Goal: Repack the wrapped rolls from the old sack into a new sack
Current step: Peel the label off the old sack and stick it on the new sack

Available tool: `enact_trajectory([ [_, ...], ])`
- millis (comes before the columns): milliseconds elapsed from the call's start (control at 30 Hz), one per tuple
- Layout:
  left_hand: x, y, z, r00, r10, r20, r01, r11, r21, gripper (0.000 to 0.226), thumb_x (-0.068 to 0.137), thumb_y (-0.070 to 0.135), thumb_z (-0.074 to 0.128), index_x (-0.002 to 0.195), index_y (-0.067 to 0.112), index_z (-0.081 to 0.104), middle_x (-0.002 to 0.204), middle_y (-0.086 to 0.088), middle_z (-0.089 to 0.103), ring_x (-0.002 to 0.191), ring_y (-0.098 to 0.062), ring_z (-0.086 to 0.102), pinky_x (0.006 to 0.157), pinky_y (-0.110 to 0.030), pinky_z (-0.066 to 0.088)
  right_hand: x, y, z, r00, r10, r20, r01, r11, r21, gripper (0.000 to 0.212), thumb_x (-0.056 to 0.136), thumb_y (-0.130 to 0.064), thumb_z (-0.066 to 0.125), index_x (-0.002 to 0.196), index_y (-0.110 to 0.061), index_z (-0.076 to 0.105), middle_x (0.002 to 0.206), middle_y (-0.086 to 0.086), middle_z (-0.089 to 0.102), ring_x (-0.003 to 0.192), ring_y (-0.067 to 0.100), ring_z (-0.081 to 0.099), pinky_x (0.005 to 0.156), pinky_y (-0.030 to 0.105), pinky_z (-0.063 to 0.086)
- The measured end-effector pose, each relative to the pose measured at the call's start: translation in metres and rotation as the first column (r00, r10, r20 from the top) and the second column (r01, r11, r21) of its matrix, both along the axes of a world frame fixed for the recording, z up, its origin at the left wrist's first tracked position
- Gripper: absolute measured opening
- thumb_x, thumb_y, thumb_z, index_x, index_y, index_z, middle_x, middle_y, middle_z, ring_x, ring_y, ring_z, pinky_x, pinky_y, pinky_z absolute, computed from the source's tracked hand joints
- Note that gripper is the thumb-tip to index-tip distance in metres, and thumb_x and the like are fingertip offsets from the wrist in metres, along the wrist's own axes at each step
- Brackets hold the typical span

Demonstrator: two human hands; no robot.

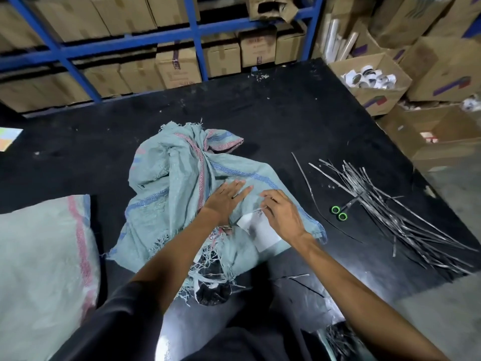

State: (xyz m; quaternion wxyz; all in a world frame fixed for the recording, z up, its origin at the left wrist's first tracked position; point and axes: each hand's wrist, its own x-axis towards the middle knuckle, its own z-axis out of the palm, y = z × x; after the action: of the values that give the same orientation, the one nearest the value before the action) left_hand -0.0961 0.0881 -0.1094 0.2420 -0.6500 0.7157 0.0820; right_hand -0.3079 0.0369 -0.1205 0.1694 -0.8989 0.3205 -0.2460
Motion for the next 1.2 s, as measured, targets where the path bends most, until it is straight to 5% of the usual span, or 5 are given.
enact_trajectory([
  [533, 0.024, 0.006, 0.002, 0.972, 0.138, -0.188, -0.142, 0.990, -0.011, 0.099, 0.091, 0.032, 0.060, 0.158, 0.027, -0.012, 0.165, -0.008, -0.017, 0.153, -0.027, -0.014, 0.124, -0.040, -0.007, -0.058, 0.076, 0.202, 0.934, -0.070, 0.351, -0.023, 0.966, 0.256, 0.008, 0.091, -0.005, 0.068, 0.090, -0.010, 0.063, 0.083, -0.008, 0.069, 0.080, 0.012, 0.067, 0.075, 0.032, 0.053],
  [667, -0.012, 0.046, 0.080, 0.523, 0.240, -0.818, -0.491, 0.869, -0.059, 0.069, 0.094, 0.017, 0.056, 0.153, 0.040, 0.028, 0.144, -0.025, 0.043, 0.129, -0.036, 0.044, 0.115, -0.055, 0.032, -0.029, 0.060, 0.246, 0.927, -0.067, 0.370, -0.044, 0.958, 0.284, 0.025, 0.084, -0.014, 0.076, 0.097, -0.016, 0.054, 0.074, 0.006, 0.058, 0.063, 0.026, 0.055, 0.061, 0.039, 0.048],
  [833, -0.011, 0.106, 0.112, -0.059, 0.252, -0.966, -0.770, 0.604, 0.205, 0.032, 0.108, 0.022, 0.034, 0.099, 0.019, 0.065, 0.097, -0.010, 0.073, 0.080, -0.022, 0.066, 0.067, -0.027, 0.051, 0.035, 0.051, 0.207, 0.986, -0.058, 0.157, -0.011, 0.913, 0.409, 0.042, 0.079, -0.014, 0.079, 0.108, -0.020, 0.049, 0.084, -0.009, 0.058, 0.070, 0.018, 0.055, 0.066, 0.036, 0.049],
  [1067, 0.040, 0.239, 0.101, -0.308, 0.085, -0.948, -0.918, 0.236, 0.319, 0.035, 0.090, 0.006, 0.070, 0.109, 0.017, 0.042, 0.088, 0.001, 0.067, 0.078, -0.010, 0.063, 0.073, -0.024, 0.048, 0.145, 0.111, 0.134, 0.977, 0.177, 0.118, -0.212, 0.760, 0.615, 0.052, 0.078, -0.005, 0.076, 0.112, -0.022, 0.040, 0.103, -0.005, 0.055, 0.080, 0.015, 0.058, 0.072, 0.044, 0.052],
  [1200, 0.080, 0.295, 0.098, -0.253, 0.078, -0.964, -0.959, 0.113, 0.261, 0.034, 0.083, -0.008, 0.067, 0.080, 0.012, 0.039, 0.073, 0.000, 0.044, 0.068, -0.010, 0.042, 0.058, -0.019, 0.034, 0.206, 0.169, 0.110, 0.971, 0.215, 0.109, -0.235, 0.741, 0.629, 0.049, 0.071, -0.008, 0.074, 0.091, -0.032, 0.036, 0.082, -0.003, 0.052, 0.071, 0.024, 0.056, 0.068, 0.052, 0.051],
])
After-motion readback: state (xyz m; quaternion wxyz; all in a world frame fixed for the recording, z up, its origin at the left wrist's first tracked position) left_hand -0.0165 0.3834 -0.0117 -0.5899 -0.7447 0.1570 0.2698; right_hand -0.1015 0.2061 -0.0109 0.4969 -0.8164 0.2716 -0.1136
